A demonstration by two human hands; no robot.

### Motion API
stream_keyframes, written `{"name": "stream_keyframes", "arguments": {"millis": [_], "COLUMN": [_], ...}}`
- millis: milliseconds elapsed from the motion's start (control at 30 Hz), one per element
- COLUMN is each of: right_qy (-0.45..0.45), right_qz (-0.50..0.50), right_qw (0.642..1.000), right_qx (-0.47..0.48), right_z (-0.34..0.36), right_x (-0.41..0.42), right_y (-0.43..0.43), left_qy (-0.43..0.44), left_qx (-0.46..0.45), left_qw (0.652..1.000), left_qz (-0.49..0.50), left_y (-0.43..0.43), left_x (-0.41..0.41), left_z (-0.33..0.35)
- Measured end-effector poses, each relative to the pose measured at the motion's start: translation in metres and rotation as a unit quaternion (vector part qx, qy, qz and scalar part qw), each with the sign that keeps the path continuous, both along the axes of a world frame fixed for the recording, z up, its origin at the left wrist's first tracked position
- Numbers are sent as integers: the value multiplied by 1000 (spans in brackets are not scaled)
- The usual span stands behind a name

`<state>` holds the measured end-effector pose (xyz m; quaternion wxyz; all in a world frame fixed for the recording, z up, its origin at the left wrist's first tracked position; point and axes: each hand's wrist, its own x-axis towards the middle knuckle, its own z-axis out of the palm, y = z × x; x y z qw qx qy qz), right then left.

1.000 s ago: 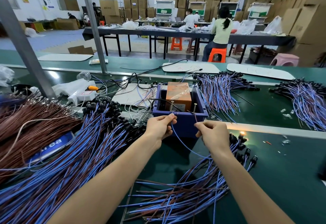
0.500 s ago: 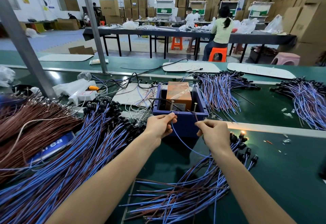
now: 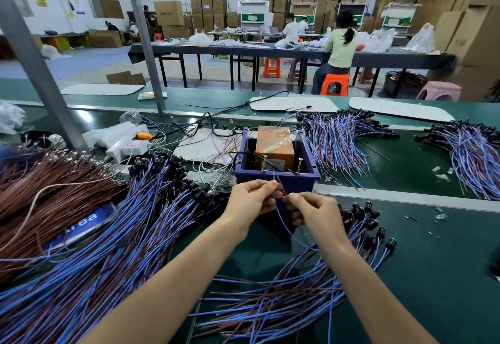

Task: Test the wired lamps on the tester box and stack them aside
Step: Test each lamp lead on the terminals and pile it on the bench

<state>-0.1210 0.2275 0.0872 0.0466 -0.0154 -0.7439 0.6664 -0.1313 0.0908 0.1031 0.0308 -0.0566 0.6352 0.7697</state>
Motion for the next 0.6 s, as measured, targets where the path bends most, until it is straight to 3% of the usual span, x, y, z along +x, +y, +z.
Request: {"name": "stream_keyframes", "arguments": {"millis": [167,233,267,333,367,400,467,600], "right_qy": [-34,-31,-27,-19,-15,-12,-10,-28], "right_qz": [156,217,251,303,315,316,303,300], "right_qw": [987,975,963,938,932,930,935,938], "right_qx": [-14,46,89,166,182,185,182,172], "right_z": [-2,-3,-4,-7,-9,-10,-11,-13], "right_x": [23,28,30,35,36,36,35,34], "right_y": [-6,-3,0,2,2,2,0,-5], "left_qy": [122,158,166,119,87,70,71,106], "left_qx": [-101,-252,-390,-659,-738,-783,-818,-811], "left_qw": [986,954,906,742,665,610,560,569], "left_qz": [-45,-23,-12,-46,-75,-97,-112,-81], "left_y": [-27,-53,-68,-94,-104,-112,-117,-121], "left_x": [26,31,32,34,36,37,39,37], "left_z": [-2,-9,-15,-29,-37,-45,-54,-62]}}
